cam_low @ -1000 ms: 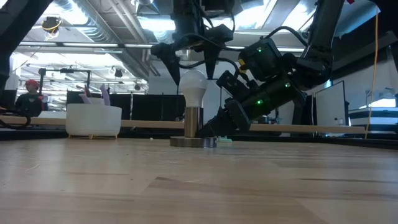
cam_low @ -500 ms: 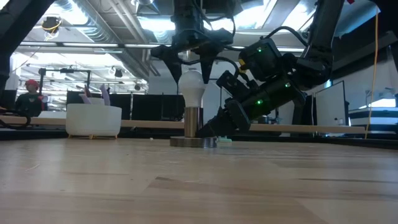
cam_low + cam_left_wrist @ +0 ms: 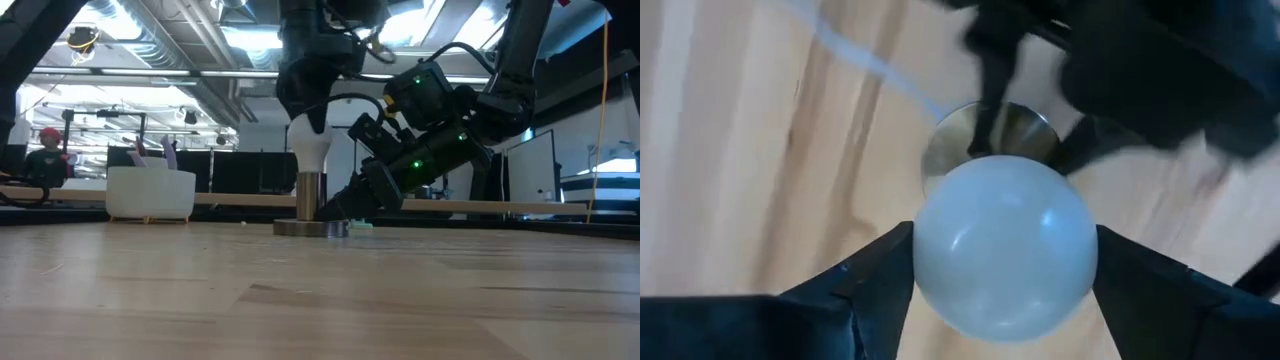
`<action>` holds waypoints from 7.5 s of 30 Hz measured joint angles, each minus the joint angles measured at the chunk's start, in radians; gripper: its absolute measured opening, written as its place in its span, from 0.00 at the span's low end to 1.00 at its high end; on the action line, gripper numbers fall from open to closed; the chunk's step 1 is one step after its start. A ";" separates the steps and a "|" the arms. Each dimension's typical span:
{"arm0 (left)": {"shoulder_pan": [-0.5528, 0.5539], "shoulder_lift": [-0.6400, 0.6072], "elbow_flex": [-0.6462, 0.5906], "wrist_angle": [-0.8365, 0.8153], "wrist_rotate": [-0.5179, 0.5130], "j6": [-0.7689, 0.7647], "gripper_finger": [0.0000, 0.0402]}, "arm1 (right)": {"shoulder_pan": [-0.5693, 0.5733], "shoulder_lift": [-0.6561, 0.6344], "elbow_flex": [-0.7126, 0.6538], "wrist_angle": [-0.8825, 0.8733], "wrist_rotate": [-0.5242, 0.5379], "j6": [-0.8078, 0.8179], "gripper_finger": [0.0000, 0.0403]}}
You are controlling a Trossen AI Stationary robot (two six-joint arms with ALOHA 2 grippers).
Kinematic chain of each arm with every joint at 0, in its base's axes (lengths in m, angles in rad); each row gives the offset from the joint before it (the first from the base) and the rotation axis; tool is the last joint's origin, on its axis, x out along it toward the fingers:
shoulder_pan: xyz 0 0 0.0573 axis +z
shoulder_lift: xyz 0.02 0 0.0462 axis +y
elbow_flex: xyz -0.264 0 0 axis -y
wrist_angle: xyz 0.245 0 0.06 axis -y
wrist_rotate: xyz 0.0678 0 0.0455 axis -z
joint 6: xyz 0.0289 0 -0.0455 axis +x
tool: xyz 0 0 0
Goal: Screw lightbulb
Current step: Insert the lightbulb into the lamp socket
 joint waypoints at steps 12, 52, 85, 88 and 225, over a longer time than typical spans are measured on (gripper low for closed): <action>-0.001 0.000 -0.002 0.033 0.012 1.096 0.67 | 0.000 0.000 0.000 0.000 -0.010 -0.012 0.56; 0.002 -0.002 0.000 0.042 -0.005 1.124 0.67 | 0.000 0.000 0.000 0.000 -0.011 -0.012 0.56; 0.039 0.000 0.000 0.021 0.083 0.775 0.98 | 0.000 0.000 0.000 0.000 -0.011 -0.016 0.56; 0.031 -0.004 0.005 -0.009 0.048 0.763 0.98 | 0.000 0.000 0.000 -0.001 -0.011 -0.015 0.56; -0.013 0.074 0.084 -0.031 -0.014 1.159 0.69 | 0.000 0.000 0.000 -0.008 -0.011 -0.014 0.56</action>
